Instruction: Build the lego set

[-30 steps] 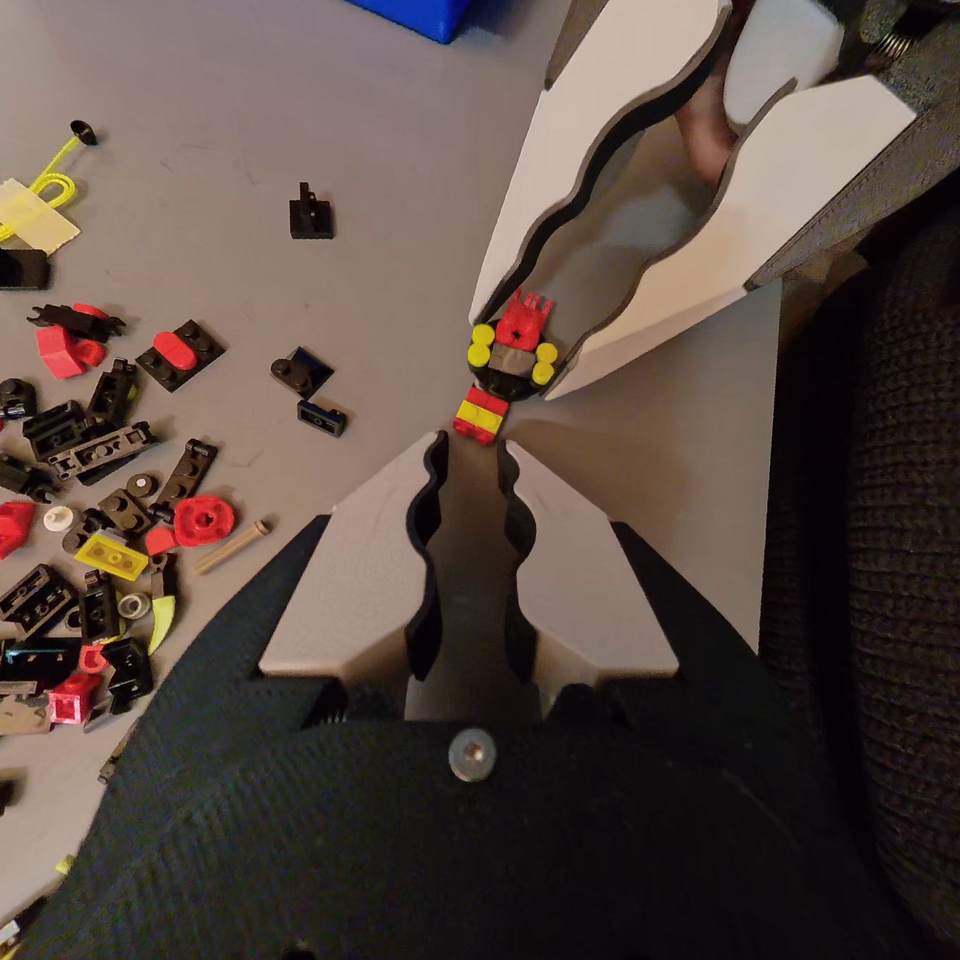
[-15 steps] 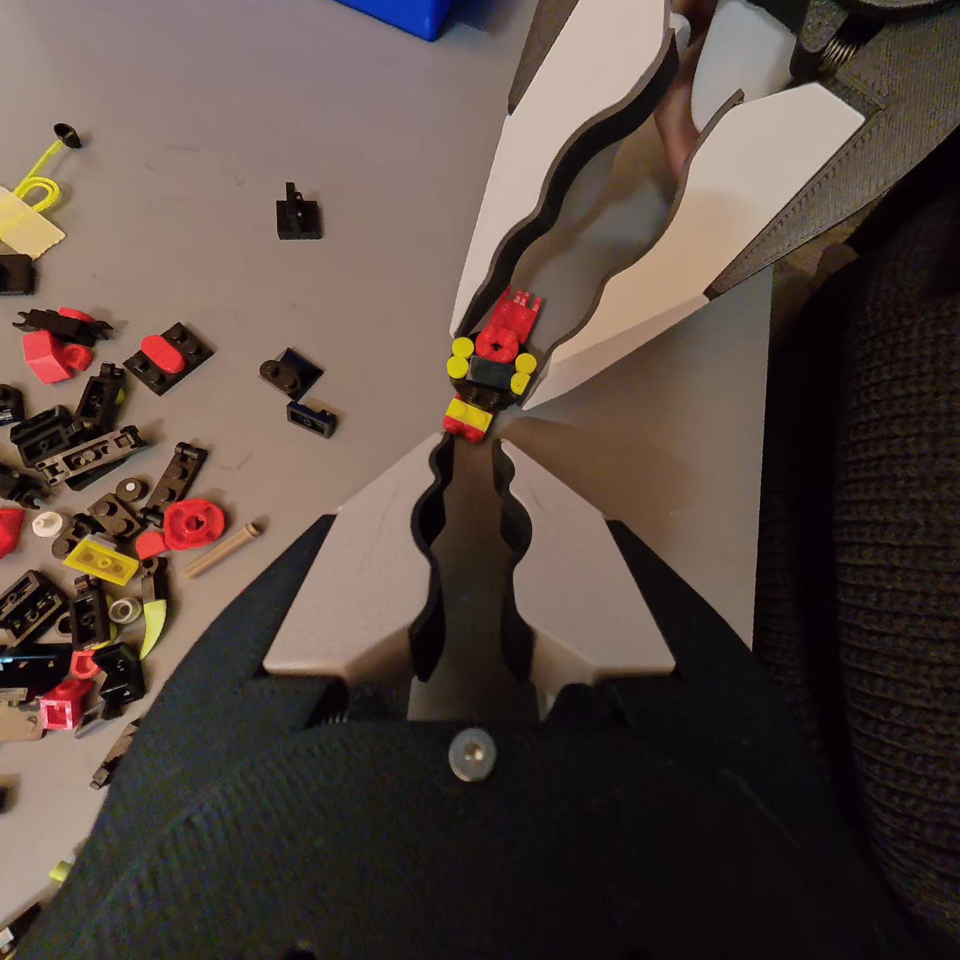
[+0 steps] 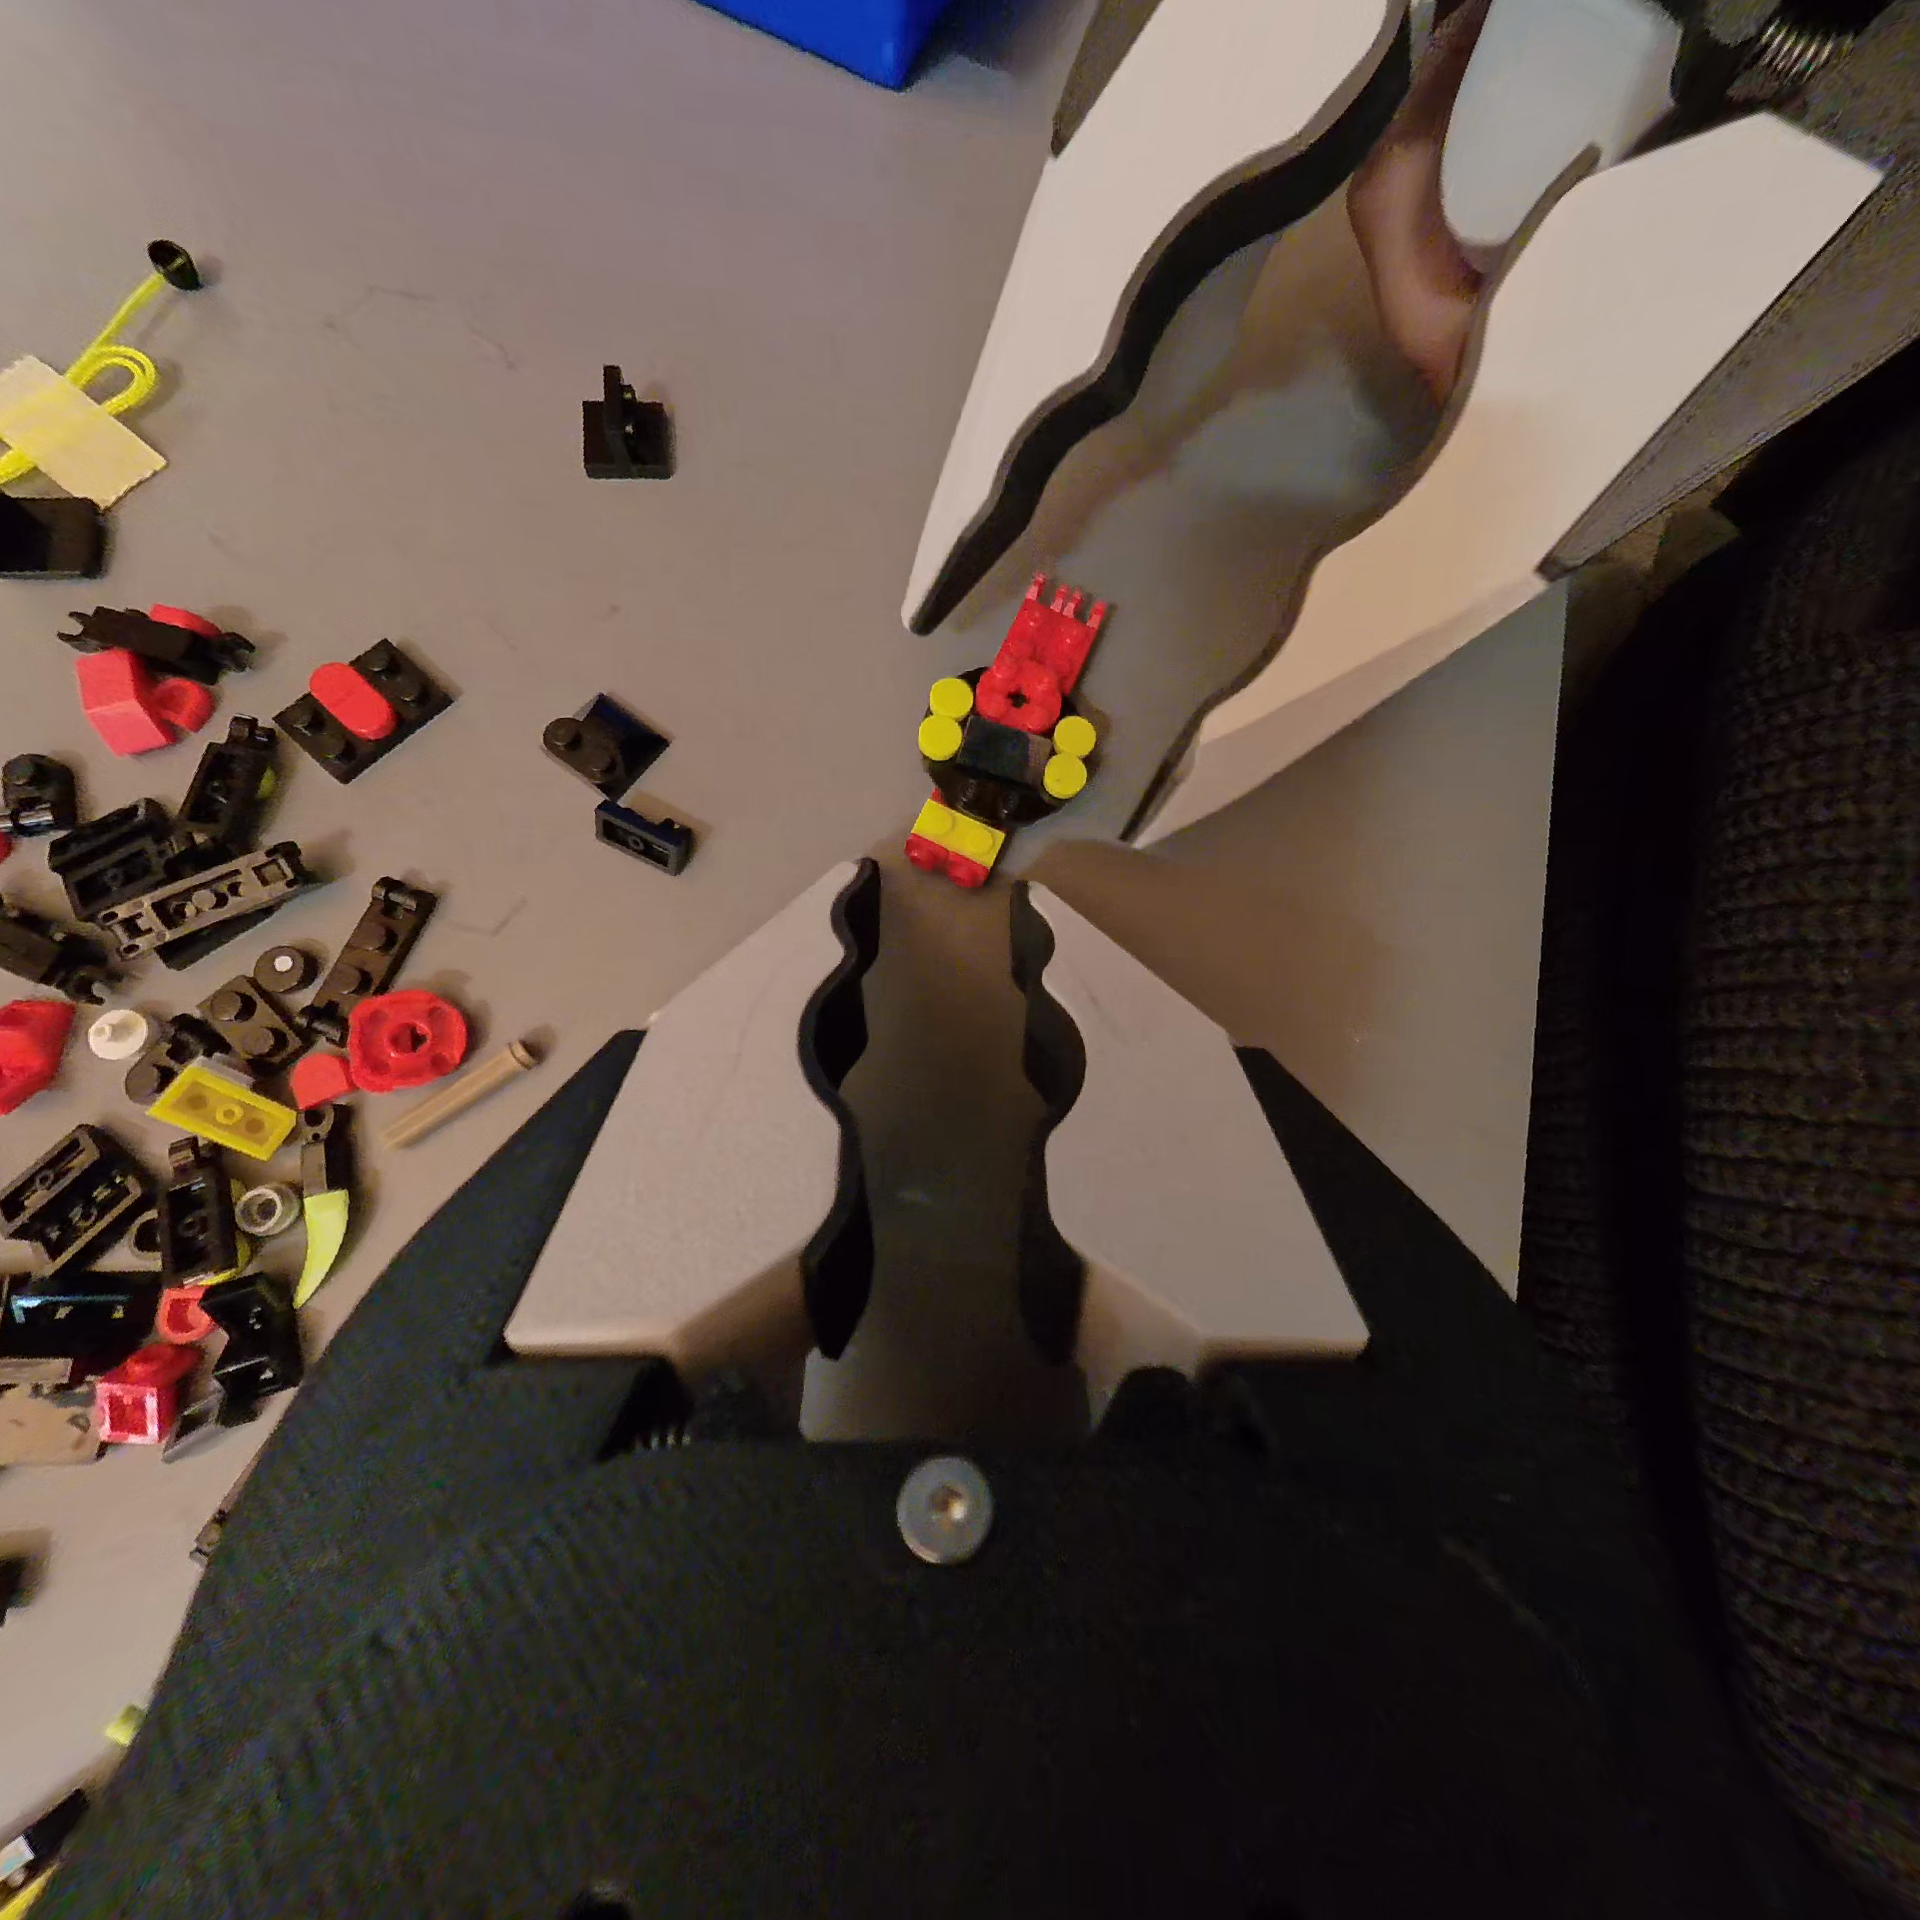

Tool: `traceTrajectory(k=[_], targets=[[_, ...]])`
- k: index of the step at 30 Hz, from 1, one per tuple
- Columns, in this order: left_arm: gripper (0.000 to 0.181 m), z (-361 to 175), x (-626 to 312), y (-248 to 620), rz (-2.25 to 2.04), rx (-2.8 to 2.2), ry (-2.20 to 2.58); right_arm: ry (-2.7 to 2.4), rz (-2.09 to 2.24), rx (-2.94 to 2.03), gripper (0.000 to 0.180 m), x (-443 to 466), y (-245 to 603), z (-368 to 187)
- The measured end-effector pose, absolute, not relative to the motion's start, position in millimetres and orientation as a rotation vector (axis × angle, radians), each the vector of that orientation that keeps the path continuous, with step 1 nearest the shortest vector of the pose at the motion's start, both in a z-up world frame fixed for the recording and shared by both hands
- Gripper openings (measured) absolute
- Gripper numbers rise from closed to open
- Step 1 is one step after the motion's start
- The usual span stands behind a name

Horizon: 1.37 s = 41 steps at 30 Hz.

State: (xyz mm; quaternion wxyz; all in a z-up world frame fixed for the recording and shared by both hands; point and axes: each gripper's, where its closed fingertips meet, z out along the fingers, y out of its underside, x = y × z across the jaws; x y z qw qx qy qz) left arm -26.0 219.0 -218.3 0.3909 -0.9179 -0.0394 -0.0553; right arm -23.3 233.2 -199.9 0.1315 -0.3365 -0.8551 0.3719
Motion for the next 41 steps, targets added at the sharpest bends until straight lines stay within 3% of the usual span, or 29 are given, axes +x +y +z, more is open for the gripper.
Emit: traceTrajectory(k=[7,16,27,41], targets=[[0.027,-218,-24,222,-0.168,-2.328,-0.086,-2.567,1.004,-0.515,0.055,-23,241,-195],[0.028,-218,-19,228,-0.135,-2.337,-0.033,-2.727,1.137,-0.363,0.052,-19,233,-200],[0.021,-218,-17,228,-0.132,-2.334,-0.021,-2.745,1.083,-0.326,0.032,-20,233,-211],[0.021,-219,-16,227,-0.155,-2.337,-0.037,-2.711,1.069,-0.497,0.032,-25,239,-212]])
